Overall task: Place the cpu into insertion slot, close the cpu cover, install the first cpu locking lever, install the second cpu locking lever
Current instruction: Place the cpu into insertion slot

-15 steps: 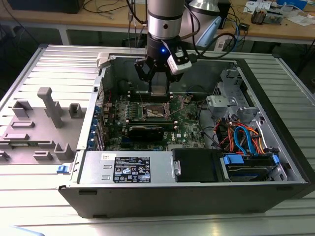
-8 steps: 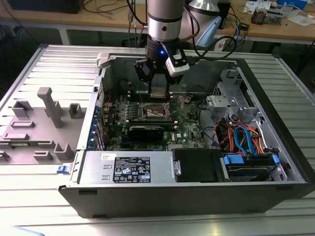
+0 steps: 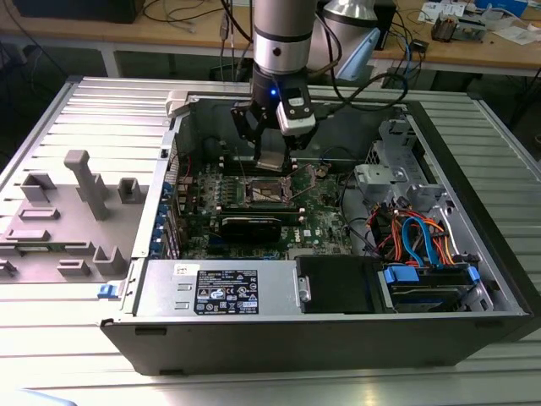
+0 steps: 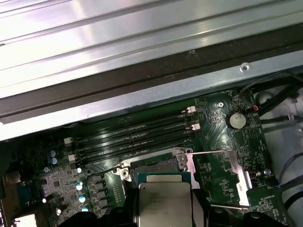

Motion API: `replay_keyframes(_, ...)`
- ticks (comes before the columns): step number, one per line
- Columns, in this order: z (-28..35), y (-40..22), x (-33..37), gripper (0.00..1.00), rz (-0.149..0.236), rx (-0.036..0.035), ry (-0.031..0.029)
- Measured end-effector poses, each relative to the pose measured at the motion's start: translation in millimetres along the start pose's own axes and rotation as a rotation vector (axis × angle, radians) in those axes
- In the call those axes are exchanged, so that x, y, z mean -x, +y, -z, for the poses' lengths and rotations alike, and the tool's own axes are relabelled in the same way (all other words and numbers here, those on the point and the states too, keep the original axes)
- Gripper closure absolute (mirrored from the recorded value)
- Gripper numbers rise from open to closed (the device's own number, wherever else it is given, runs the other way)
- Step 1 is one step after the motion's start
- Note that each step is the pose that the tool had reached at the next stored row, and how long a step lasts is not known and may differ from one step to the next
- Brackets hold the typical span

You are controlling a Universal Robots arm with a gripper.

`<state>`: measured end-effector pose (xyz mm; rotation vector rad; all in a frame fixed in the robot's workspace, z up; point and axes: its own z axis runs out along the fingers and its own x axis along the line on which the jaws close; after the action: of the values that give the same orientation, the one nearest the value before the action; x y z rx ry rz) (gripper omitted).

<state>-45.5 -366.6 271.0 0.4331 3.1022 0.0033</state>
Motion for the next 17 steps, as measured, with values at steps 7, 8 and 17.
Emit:
replay_keyframes(7, 0.3, 0.1, 0.0, 0.45, -0.100, -0.0005, -0.0004)
replay_keyframes(8, 0.3, 0.0, 0.0, 0.45, -0.109, -0.0007, -0.0004)
replay_keyframes(17, -1.3, 0.0, 0.0, 0.45, -0.285, -0.0024, -0.0010)
